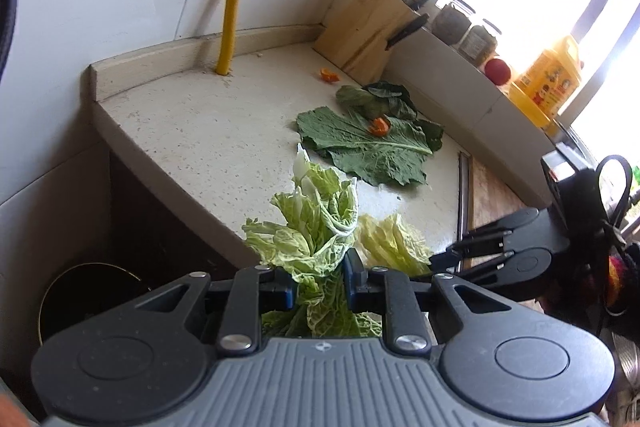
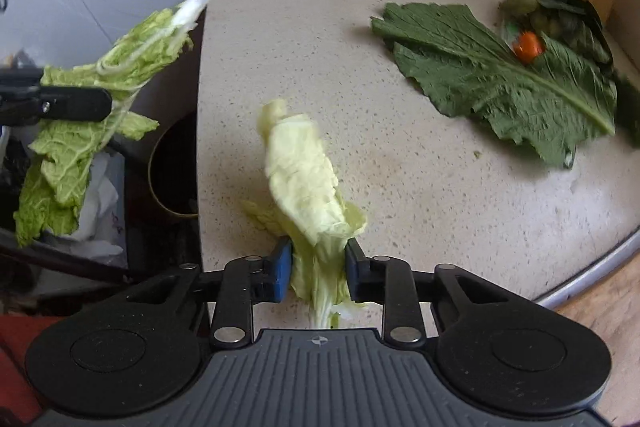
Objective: Collect trash
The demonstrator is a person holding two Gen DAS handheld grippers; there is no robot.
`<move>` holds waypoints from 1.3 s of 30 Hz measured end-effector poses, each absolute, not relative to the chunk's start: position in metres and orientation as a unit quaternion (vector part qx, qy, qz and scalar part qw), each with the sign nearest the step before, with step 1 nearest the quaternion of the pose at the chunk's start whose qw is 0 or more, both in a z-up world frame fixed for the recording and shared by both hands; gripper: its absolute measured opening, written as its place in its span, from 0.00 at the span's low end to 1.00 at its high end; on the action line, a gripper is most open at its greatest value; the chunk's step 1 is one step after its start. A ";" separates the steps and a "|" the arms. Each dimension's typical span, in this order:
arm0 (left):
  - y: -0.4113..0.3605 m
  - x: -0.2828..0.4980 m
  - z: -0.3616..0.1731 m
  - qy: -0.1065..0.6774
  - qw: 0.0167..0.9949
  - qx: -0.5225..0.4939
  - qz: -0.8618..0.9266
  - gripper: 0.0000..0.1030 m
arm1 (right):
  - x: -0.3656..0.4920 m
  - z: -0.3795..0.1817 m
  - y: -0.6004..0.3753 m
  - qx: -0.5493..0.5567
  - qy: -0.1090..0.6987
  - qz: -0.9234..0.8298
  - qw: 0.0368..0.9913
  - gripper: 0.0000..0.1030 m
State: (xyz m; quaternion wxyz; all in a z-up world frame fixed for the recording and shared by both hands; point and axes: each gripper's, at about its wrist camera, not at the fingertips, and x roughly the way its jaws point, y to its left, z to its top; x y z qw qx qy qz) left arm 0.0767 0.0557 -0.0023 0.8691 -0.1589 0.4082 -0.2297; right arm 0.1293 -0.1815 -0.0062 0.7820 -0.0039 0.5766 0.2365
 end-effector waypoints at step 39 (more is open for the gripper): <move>0.085 0.071 -0.042 0.465 0.847 -0.185 -0.177 0.23 | 0.119 -0.003 -0.194 0.059 0.542 0.235 0.805 0.32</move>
